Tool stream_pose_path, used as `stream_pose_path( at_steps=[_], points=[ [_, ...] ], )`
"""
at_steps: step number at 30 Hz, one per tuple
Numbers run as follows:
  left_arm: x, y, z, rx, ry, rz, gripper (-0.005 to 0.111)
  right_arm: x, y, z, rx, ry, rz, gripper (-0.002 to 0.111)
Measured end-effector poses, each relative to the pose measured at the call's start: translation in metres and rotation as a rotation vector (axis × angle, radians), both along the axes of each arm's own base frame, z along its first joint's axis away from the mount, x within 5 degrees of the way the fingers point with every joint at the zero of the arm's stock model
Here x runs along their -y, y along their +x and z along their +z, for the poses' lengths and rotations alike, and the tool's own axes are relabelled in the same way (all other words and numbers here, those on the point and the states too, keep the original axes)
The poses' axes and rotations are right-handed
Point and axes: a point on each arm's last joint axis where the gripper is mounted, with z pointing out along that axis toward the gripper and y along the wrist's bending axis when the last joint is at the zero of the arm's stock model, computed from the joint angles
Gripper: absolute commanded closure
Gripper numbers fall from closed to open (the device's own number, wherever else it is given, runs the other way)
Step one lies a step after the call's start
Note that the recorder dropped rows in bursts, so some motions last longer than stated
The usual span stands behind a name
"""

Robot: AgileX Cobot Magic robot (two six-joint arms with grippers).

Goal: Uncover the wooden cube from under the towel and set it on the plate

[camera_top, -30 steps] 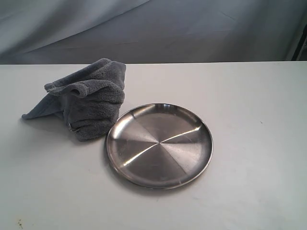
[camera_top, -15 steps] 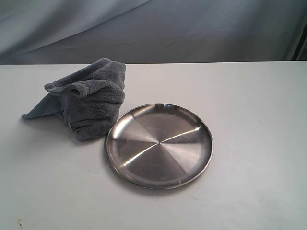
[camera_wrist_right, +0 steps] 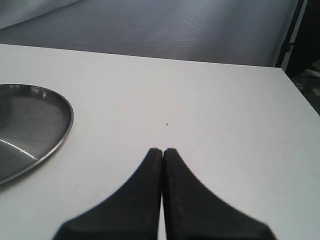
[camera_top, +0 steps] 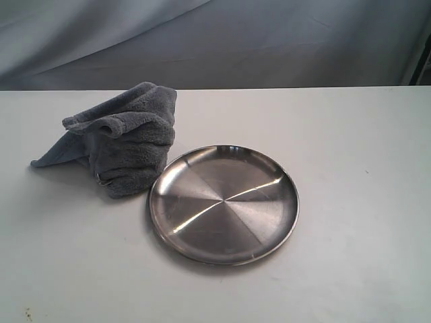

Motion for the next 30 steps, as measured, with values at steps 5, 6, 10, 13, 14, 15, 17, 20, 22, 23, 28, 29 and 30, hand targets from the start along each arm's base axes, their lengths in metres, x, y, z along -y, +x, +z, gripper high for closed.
stream_pose_path(
  at_steps=[5,6,10,13,14,15,17,20,22,23,28,29,30],
  points=[
    [-0.004,-0.004,0.016,0.185,-0.161,0.009,0.107,0.0,0.0,0.0,0.0,0.0,0.0,0.108],
    [-0.004,-0.005,0.019,0.218,-0.15,0.001,0.107,0.0,0.0,0.0,0.0,0.0,0.0,0.108],
    [0.009,-0.008,0.041,0.299,-0.002,-0.102,0.107,0.0,0.0,0.0,0.0,0.0,0.0,0.108],
    [0.015,0.001,0.062,0.263,0.052,-0.164,0.107,0.0,0.0,0.0,0.0,0.0,0.0,0.108],
    [0.017,0.005,0.07,0.25,0.075,-0.175,0.107,0.0,0.0,0.0,0.0,0.0,0.0,0.108],
    [0.018,0.012,0.077,0.226,0.087,-0.187,0.107,0.0,0.0,0.0,0.0,0.0,0.0,0.108],
    [0.02,0.026,0.088,0.178,0.112,-0.202,0.107,0.0,0.0,0.0,0.0,0.0,0.0,0.108],
    [0.022,0.054,0.101,0.098,0.15,-0.216,0.107,0.0,0.0,0.0,0.0,0.0,0.0,0.108],
    [0.023,0.071,0.109,0.06,0.179,-0.223,0.107,0.0,0.0,0.0,0.0,0.0,0.0,0.108],
    [0.023,0.079,0.113,0.045,0.202,-0.227,0.107,0.0,0.0,0.0,0.0,0.0,0.0,0.108],
    [0.027,0.109,0.122,-0.01,0.371,-0.252,0.107,0.0,0.0,0.0,0.0,0.0,0.0,0.108],
    [0.027,0.114,0.122,-0.023,0.404,-0.258,0.107,0.0,0.0,0.0,0.0,0.0,0.0,0.108],
    [0.028,0.116,0.12,-0.034,0.425,-0.264,0.107,0.0,0.0,0.0,0.0,0.0,0.0,0.108]
  ],
)
